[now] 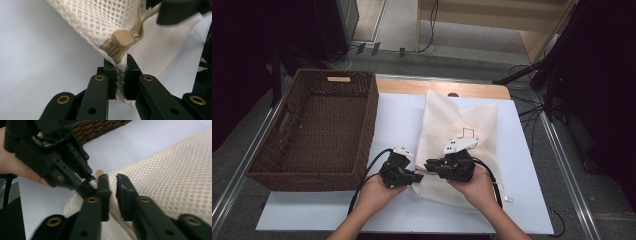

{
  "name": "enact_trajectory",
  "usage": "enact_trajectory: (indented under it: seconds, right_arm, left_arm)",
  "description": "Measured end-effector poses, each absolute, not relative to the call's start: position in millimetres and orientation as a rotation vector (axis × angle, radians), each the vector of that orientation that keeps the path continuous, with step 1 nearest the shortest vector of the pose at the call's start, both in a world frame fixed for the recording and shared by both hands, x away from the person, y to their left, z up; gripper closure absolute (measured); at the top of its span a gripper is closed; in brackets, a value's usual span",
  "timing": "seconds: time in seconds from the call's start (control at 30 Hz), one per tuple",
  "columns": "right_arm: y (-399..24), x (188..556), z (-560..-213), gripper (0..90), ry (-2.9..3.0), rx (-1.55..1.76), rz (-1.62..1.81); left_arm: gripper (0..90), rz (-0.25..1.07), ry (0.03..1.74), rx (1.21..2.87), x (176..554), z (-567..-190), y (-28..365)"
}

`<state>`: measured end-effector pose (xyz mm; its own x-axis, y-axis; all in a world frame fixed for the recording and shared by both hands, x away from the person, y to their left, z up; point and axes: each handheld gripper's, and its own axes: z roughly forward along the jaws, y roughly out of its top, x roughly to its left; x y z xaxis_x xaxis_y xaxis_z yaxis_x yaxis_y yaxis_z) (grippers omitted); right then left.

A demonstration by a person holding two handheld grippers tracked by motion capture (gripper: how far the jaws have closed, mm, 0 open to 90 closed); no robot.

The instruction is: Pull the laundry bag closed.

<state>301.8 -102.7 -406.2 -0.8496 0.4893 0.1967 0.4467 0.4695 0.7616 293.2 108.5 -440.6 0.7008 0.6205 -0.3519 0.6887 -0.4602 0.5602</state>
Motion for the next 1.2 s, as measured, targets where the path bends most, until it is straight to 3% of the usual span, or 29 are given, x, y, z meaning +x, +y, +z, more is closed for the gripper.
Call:
enact_trajectory:
  seconds: [0.07, 1.2]
  right_arm:
    - [-102, 304, -406, 90.0, 2.661, 0.874, 1.342]
    - [-73, 302, -413, 90.0, 2.778, 0.812, 1.305]
  left_arm:
    - [83.6, -0.122, 0.998, 2.2, 291, -441, 108]
    - [82.8, -0.084, 0.994, 2.198, 281, -446, 111]
